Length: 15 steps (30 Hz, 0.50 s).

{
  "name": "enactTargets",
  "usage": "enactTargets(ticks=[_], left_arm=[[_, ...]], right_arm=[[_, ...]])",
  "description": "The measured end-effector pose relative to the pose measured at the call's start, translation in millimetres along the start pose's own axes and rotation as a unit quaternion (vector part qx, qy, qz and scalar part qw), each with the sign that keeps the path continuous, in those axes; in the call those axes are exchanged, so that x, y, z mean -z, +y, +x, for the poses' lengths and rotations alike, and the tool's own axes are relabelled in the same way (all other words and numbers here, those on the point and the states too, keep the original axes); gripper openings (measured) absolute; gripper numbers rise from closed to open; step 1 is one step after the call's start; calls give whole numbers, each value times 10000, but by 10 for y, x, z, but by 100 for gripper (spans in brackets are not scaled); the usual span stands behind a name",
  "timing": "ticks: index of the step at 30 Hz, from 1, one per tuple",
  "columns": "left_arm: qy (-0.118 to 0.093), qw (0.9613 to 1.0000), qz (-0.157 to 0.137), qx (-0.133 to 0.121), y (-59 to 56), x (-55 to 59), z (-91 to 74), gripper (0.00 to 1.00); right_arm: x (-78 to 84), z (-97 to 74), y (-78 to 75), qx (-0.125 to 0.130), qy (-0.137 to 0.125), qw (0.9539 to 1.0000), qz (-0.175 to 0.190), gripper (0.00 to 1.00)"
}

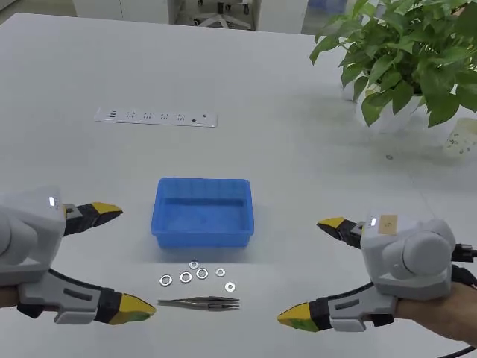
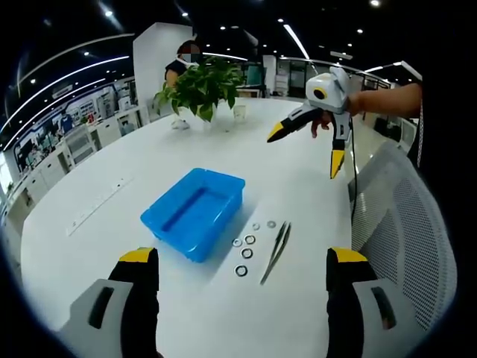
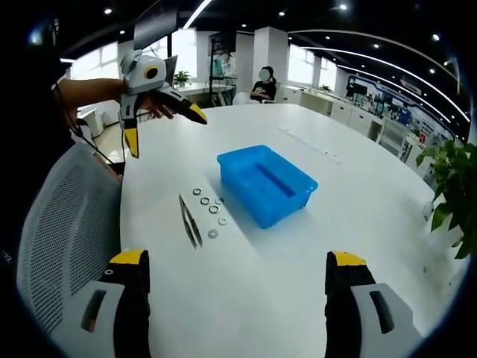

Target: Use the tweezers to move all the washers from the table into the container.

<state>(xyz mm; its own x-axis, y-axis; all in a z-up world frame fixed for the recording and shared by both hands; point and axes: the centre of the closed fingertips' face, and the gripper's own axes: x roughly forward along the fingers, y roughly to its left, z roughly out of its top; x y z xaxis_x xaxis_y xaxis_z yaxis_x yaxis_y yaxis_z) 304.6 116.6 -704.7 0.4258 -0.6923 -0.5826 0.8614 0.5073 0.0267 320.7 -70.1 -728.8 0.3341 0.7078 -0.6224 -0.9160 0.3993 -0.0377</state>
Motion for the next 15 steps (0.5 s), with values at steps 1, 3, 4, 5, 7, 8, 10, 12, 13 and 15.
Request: enactTargets(ticks=[1,3,4,5,7,8,10,12,13,15], left_arm=[[-4,10000,5,-8,4,0,-4,99],[-8,10000,0,-14,8,0,-9,99],[-7,10000,4,-17,10,2,-10,99],[-1,10000,5,-18,13,7,-12,99],[0,10000,-1,-14,13,9,-13,99],[1,10000,-2,-15,13,10,-14,99],[7,10000,0,-10,12,13,-14,99],[7,10000,4,-6,11,14,-14,99],[7,10000,0,-6,11,14,-14,99],[6,10000,6,-5,10,14,-15,99]], right_arm=[[-2,0,2,-1,1,10000,0,99],[-9,-2,6,1,1,10000,-17,99],[-6,-1,4,2,3,10000,-13,99],[-6,0,3,0,2,10000,-12,99],[-6,1,4,2,6,10000,-17,99],[-5,1,4,-1,6,10000,-14,99],[1,4,2,0,13,10000,-18,99],[2,3,6,-7,13,10000,-13,99],[3,3,7,-7,16,10000,-16,99],[4,2,5,-4,16,10000,-15,99]])
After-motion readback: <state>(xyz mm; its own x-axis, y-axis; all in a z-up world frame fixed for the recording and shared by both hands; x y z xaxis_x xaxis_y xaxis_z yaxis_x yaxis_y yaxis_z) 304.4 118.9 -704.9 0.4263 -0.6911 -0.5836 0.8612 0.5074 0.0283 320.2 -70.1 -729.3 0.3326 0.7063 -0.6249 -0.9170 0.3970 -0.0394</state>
